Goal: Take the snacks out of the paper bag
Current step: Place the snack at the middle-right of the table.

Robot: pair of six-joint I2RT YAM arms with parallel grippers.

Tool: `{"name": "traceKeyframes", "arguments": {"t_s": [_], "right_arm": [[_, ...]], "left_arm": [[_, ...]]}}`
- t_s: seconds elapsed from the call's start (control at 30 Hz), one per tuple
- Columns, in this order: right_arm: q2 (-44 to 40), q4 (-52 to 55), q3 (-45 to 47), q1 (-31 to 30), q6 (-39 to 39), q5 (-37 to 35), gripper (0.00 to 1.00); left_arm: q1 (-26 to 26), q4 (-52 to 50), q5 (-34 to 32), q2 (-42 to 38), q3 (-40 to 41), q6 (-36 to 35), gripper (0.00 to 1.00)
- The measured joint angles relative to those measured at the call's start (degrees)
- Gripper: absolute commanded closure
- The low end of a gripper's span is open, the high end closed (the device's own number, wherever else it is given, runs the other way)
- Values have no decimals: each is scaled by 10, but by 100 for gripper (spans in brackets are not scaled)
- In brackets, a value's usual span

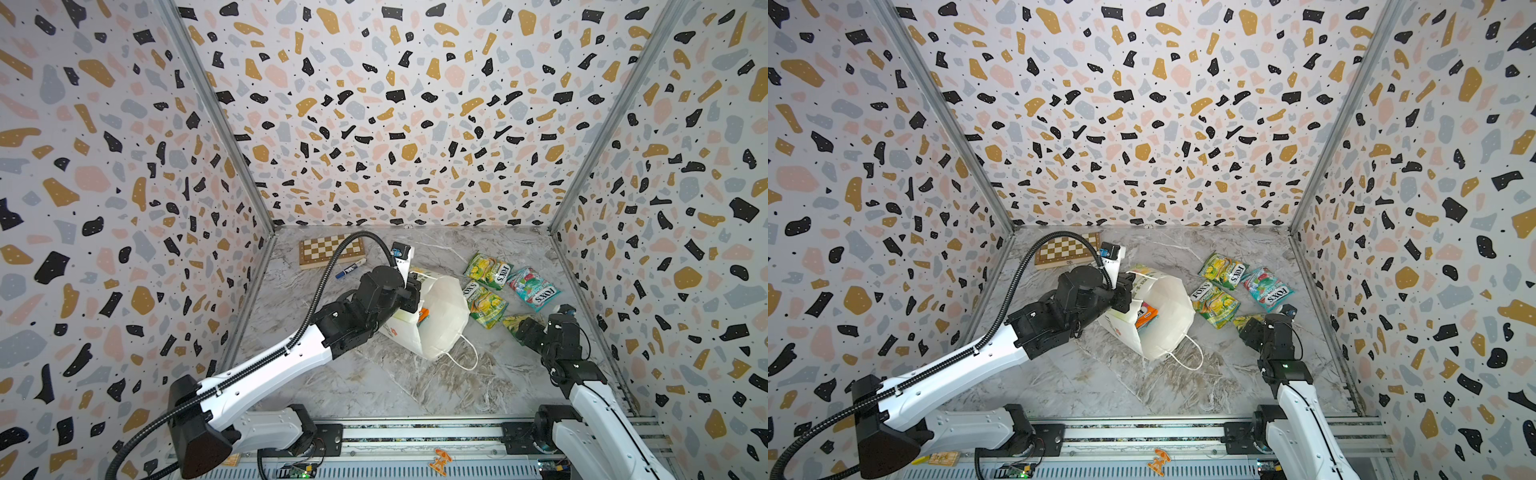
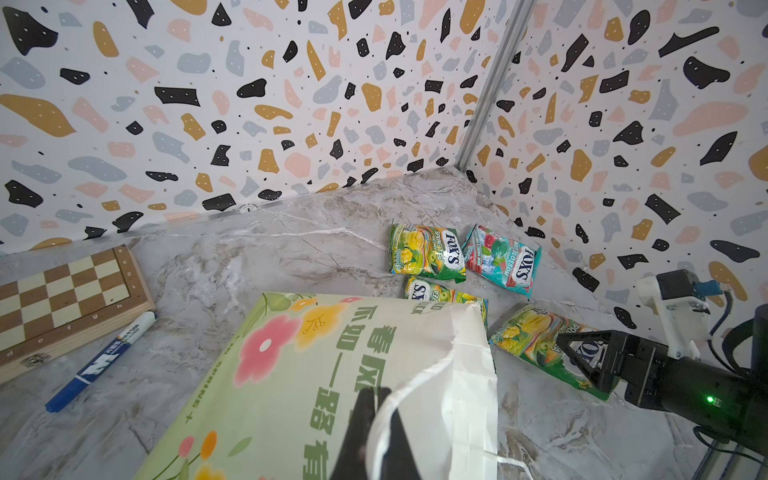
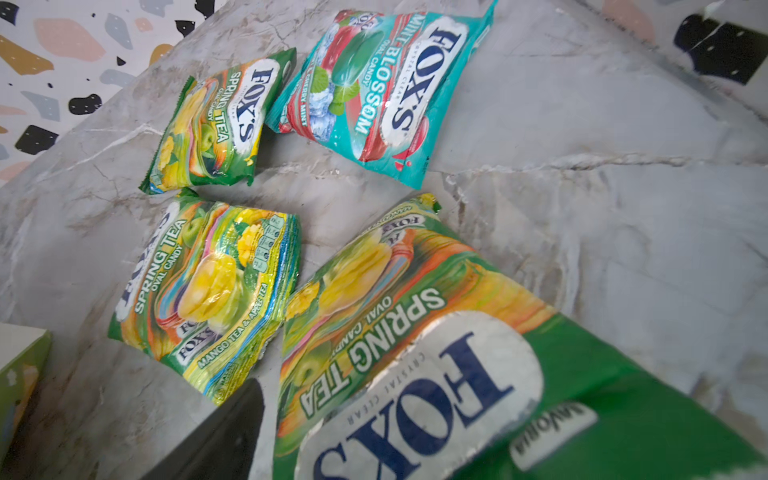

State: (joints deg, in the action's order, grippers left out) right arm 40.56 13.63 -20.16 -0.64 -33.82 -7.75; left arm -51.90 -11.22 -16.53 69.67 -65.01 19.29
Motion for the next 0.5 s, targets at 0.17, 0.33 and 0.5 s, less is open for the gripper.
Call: {"name": "traceKeyframes", "arguments": {"t_s": [0.17,0.33,0.5], "right_arm": [[-28,6,-2,0,-7,-42,5],[-35,10,-18,0,-3,-73,4],[-42,2,-32,0,10,-71,4]], "left_arm": [[0,-1,0,0,0,-1,100],[0,-4,0,0,0,-2,100],[0,-4,0,0,0,-3,100]]}}
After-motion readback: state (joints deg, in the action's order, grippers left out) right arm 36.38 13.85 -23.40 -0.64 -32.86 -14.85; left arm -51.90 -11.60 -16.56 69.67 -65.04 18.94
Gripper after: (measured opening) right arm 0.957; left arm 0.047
